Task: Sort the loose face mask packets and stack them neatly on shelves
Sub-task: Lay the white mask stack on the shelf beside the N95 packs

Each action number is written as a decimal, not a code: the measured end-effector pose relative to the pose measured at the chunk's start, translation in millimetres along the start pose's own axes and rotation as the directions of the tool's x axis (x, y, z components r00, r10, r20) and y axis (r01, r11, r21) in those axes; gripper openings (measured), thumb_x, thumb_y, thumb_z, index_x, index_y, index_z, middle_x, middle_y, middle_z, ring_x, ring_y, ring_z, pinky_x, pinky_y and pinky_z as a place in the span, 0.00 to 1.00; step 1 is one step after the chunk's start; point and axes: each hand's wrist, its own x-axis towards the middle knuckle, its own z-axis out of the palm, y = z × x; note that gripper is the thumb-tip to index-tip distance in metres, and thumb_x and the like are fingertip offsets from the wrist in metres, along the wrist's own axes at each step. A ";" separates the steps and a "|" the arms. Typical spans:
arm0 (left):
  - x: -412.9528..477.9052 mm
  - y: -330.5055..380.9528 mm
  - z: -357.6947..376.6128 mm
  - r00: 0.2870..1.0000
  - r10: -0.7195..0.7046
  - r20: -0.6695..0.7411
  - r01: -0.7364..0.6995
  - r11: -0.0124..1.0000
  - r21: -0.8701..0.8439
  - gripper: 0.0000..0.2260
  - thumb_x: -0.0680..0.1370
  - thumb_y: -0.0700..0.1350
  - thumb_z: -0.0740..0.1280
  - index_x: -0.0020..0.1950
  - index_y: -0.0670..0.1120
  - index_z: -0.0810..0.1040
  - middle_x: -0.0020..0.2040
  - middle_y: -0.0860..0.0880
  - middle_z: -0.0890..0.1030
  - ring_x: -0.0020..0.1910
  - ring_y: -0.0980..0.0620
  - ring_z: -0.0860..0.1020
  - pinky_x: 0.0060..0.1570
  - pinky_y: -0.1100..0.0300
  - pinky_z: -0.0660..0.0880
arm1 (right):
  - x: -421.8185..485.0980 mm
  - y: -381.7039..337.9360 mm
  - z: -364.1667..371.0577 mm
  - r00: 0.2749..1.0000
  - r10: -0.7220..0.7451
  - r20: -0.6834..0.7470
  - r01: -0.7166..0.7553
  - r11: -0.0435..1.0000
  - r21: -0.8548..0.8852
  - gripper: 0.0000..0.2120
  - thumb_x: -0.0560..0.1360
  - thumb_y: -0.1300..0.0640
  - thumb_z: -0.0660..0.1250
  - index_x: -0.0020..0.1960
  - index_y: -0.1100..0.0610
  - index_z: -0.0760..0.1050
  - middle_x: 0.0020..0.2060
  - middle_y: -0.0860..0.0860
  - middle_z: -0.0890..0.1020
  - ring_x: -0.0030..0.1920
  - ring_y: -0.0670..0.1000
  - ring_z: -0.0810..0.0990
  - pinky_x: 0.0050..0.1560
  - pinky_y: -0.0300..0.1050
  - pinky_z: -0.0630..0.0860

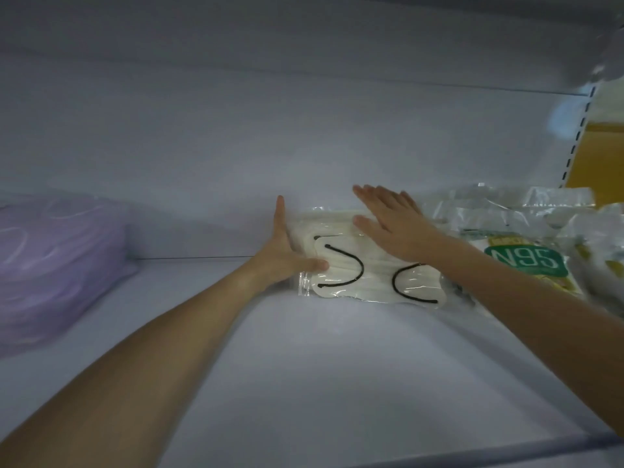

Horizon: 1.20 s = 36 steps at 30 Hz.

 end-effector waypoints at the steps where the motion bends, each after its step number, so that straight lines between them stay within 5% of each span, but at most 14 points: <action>1: -0.2 -1.0 0.8 1.000 -0.003 0.013 0.003 1.000 -0.007 0.62 0.65 0.39 0.79 0.72 0.62 0.28 0.76 0.52 0.52 0.73 0.59 0.59 0.67 0.59 0.63 | 4.0 -6.7 3.3 1.000 0.024 -0.009 -0.024 1.000 -0.008 0.28 0.81 0.43 0.46 0.77 0.49 0.45 0.77 0.50 0.51 0.76 0.50 0.48 0.73 0.50 0.40; 4: -0.3 -5.1 0.4 0.999 0.001 0.040 0.000 1.000 -0.027 0.62 0.66 0.39 0.78 0.71 0.61 0.27 0.74 0.55 0.54 0.70 0.62 0.61 0.60 0.66 0.66 | 14.3 -17.4 11.8 0.995 0.036 0.094 -0.030 0.998 -0.063 0.27 0.80 0.41 0.42 0.77 0.50 0.47 0.76 0.50 0.54 0.76 0.50 0.51 0.73 0.52 0.42; 6: -0.8 -4.9 -0.1 0.999 0.014 0.030 -0.014 1.000 0.000 0.63 0.65 0.41 0.79 0.71 0.63 0.27 0.69 0.58 0.53 0.66 0.67 0.59 0.59 0.67 0.64 | 21.4 -17.8 8.3 0.999 0.044 -0.010 -0.044 0.999 -0.004 0.28 0.80 0.40 0.42 0.77 0.49 0.49 0.76 0.50 0.54 0.76 0.50 0.51 0.73 0.51 0.42; 10: 2.0 -7.5 -0.2 0.997 0.041 0.069 -0.038 0.998 -0.044 0.62 0.65 0.34 0.77 0.70 0.62 0.26 0.72 0.54 0.53 0.58 0.66 0.72 0.50 0.70 0.73 | 30.4 -24.5 6.3 0.992 -0.039 0.123 0.032 0.998 0.061 0.26 0.80 0.41 0.43 0.74 0.48 0.60 0.73 0.49 0.64 0.73 0.51 0.61 0.73 0.51 0.55; 13: 1.4 -4.4 -1.4 0.998 0.066 0.024 -0.066 0.998 0.017 0.63 0.64 0.39 0.80 0.71 0.60 0.27 0.72 0.56 0.47 0.67 0.72 0.57 0.61 0.70 0.65 | 39.7 -25.2 6.7 0.999 0.031 0.010 -0.032 0.997 0.067 0.27 0.80 0.41 0.44 0.76 0.51 0.55 0.75 0.51 0.59 0.75 0.51 0.57 0.74 0.50 0.51; 15: 1.5 -5.2 -0.9 0.998 0.054 0.037 -0.053 0.999 -0.008 0.63 0.64 0.36 0.79 0.72 0.60 0.27 0.71 0.56 0.47 0.62 0.77 0.63 0.54 0.72 0.69 | 43.9 -24.1 7.2 0.988 0.020 0.151 -0.028 0.998 0.052 0.28 0.80 0.40 0.42 0.75 0.51 0.57 0.75 0.51 0.61 0.74 0.51 0.59 0.74 0.52 0.54; 18: -0.5 -2.5 1.8 1.000 0.027 0.011 -0.027 0.999 0.027 0.62 0.65 0.38 0.79 0.72 0.59 0.27 0.73 0.52 0.51 0.70 0.66 0.60 0.55 0.75 0.64 | 48.7 -17.8 7.8 0.996 0.061 0.061 -0.063 0.998 0.031 0.28 0.80 0.40 0.41 0.76 0.49 0.54 0.75 0.50 0.59 0.75 0.51 0.57 0.74 0.52 0.51; 21: -1.4 -1.3 4.6 1.000 0.006 0.002 -0.006 1.000 0.007 0.62 0.65 0.38 0.79 0.73 0.57 0.27 0.76 0.52 0.48 0.73 0.62 0.52 0.50 0.81 0.62 | 46.6 -14.1 7.0 0.980 0.069 0.186 -0.072 0.997 0.007 0.27 0.80 0.40 0.41 0.75 0.50 0.58 0.74 0.51 0.63 0.73 0.53 0.61 0.73 0.51 0.55; 26: -4.2 -0.4 9.0 1.000 0.002 -0.023 -0.001 1.000 0.018 0.61 0.66 0.41 0.78 0.73 0.56 0.27 0.77 0.54 0.43 0.71 0.64 0.49 0.60 0.73 0.55 | 30.8 -8.6 -16.8 0.936 0.130 -0.326 -0.042 0.964 0.261 0.25 0.81 0.44 0.49 0.73 0.54 0.61 0.71 0.55 0.67 0.71 0.54 0.65 0.71 0.49 0.56; 31: -3.2 1.8 12.9 0.998 -0.037 -0.050 0.037 0.999 0.004 0.60 0.68 0.38 0.77 0.72 0.55 0.26 0.78 0.52 0.47 0.74 0.59 0.53 0.62 0.67 0.60 | -32.7 -5.6 12.5 0.991 0.021 -0.131 -0.043 0.985 -0.166 0.42 0.72 0.33 0.56 0.77 0.49 0.42 0.76 0.50 0.46 0.76 0.52 0.43 0.72 0.52 0.33; 34: -3.6 5.4 19.2 0.990 -0.076 -0.120 0.077 0.997 0.004 0.59 0.69 0.37 0.76 0.72 0.56 0.25 0.77 0.51 0.47 0.75 0.52 0.58 0.69 0.53 0.64 | -38.8 -0.8 32.0 0.987 0.117 -0.114 -0.137 0.972 -0.192 0.39 0.75 0.42 0.56 0.77 0.52 0.38 0.76 0.53 0.45 0.76 0.54 0.39 0.71 0.55 0.31; 36: -4.0 6.3 23.3 0.987 -0.096 -0.127 0.096 0.995 -0.009 0.58 0.69 0.36 0.74 0.71 0.58 0.25 0.77 0.53 0.46 0.73 0.52 0.62 0.65 0.50 0.70 | -31.5 6.0 34.2 0.993 0.093 -0.079 -0.105 0.980 -0.167 0.39 0.75 0.43 0.55 0.76 0.53 0.38 0.76 0.53 0.45 0.76 0.54 0.39 0.71 0.55 0.31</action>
